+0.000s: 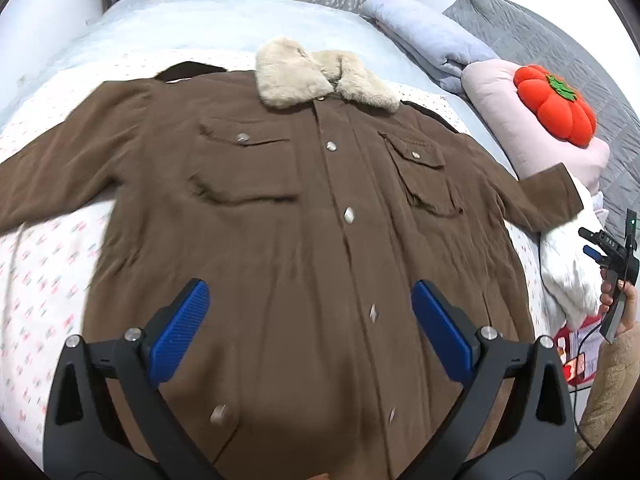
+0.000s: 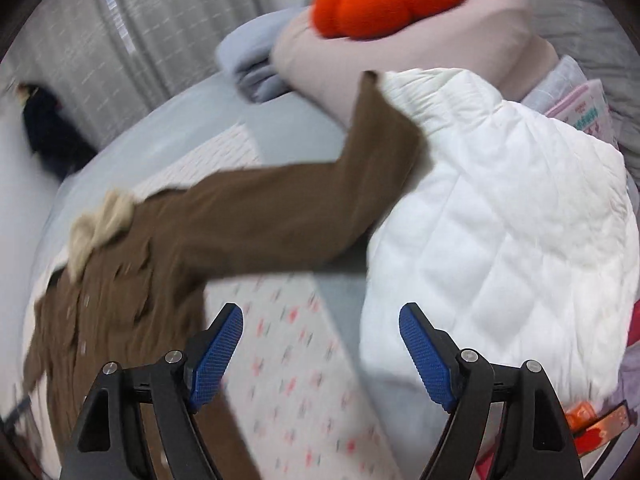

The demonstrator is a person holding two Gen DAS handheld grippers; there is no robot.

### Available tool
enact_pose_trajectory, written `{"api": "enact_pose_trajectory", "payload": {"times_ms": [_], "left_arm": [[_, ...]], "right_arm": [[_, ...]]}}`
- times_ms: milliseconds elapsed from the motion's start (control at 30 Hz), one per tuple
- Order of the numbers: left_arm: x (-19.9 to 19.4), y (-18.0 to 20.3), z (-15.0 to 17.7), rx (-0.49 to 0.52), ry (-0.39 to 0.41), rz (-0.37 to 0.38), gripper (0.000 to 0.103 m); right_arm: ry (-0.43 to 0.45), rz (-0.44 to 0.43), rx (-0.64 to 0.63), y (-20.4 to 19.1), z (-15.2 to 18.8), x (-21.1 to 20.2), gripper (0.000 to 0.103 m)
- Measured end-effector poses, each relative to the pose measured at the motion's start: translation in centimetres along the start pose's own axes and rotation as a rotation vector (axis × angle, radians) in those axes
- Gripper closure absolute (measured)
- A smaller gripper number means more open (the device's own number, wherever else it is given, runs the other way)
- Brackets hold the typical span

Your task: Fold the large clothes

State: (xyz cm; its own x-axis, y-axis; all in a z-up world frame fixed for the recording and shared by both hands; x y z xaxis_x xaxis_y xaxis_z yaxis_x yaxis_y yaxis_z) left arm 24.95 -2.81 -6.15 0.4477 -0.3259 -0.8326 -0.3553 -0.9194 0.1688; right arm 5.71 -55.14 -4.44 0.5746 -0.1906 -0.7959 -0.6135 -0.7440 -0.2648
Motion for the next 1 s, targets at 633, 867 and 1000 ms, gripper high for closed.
{"api": "enact_pose_trajectory", "payload": {"times_ms": [633,867,1000], "left_arm": [[8.6,-4.6,-1.4,-0.189,0.097,-0.035,0.002],[8.1,-4.8,-1.9,-0.185,0.122,-0.054,0.002],[7.9,-4.9,-2.2,-0.196,0.129,-0.037,0.002]], "right_arm": [[0.194,0.182,-0.042,-0.7,-10.9,4.9,0.093],[0.298,0.031,-0.182,-11.7,-13.1,-0.4,0.094],[0.326,-0.067,-0.279,-19.0,-13.0,-2.6,0.094]]}}
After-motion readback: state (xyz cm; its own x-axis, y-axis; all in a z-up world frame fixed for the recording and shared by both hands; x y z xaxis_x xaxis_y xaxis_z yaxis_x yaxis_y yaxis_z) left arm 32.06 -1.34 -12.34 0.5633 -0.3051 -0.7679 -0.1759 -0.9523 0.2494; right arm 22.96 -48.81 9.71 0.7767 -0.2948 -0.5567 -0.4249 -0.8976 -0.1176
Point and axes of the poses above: each gripper's, at about its wrist camera, not at the fingertips, and x roughly the way its jaws point, y to its right, z to its underside, the point moved 7 cm from there along x, roughly the way its jaws point, and after that the axes turned 5 degrees about -z, right-handed, at the moved point
